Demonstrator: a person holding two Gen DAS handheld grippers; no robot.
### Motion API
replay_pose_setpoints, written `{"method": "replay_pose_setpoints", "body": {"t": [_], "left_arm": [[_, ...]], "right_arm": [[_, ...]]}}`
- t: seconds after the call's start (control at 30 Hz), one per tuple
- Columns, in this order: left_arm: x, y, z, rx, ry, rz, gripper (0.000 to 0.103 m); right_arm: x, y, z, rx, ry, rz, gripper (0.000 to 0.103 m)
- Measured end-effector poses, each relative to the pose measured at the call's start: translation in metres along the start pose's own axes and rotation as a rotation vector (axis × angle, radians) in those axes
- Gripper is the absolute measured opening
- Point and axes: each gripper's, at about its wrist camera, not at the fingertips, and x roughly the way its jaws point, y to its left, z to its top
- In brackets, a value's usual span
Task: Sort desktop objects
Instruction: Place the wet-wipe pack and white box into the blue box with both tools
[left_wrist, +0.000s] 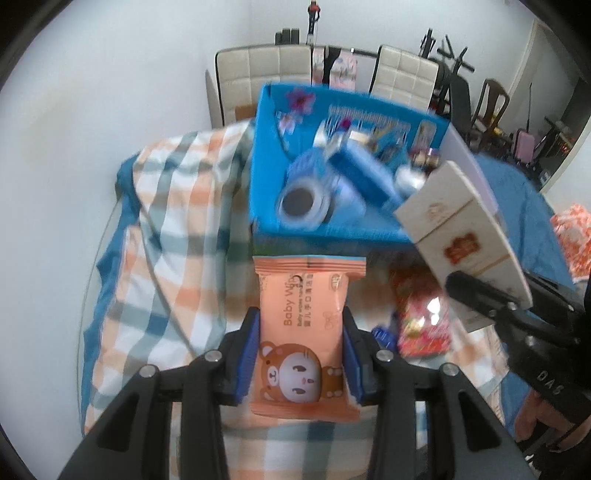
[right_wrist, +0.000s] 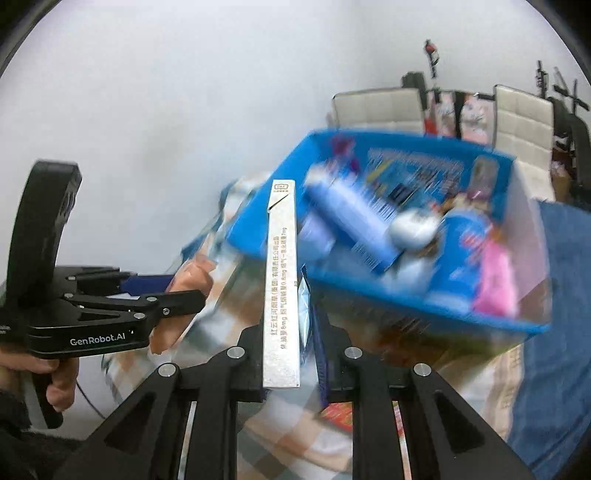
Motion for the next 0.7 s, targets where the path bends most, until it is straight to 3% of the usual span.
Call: {"method": "replay_pose_setpoints", "body": {"t": [0.1,0.17,0.3,0.43,0.7], "left_arm": [[-0.002,-0.008,0.022,-0.006,-0.027,-0.010,0.041],[0.000,-0.014,0.042,-0.011,-0.045,-0.014,0.041],[0.010,-0.021,0.076,-0.044,-0.062,-0.038,0.041],[0.025,-0.020,0.107,-0.067,-0.076,-0.025,0.041],[0.064,-0.010,0.156,-0.092,-0.053,0.006,0.041]], "right_arm": [[0.009,0.016,0.036,0.027,-0.046,-0.053,0.020],[-0.012,-0.008,0.027,0.043,-0.057,-0.088,0.020],[0.001,-0.040,0.057,0.104,-0.066,-0.141,0.020],[0.030,-0.058,0.073,0.157,-0.043,-0.161,0.020],[0.086,-0.063,0.070,0.205,0.047,-0.191,0.020]]}}
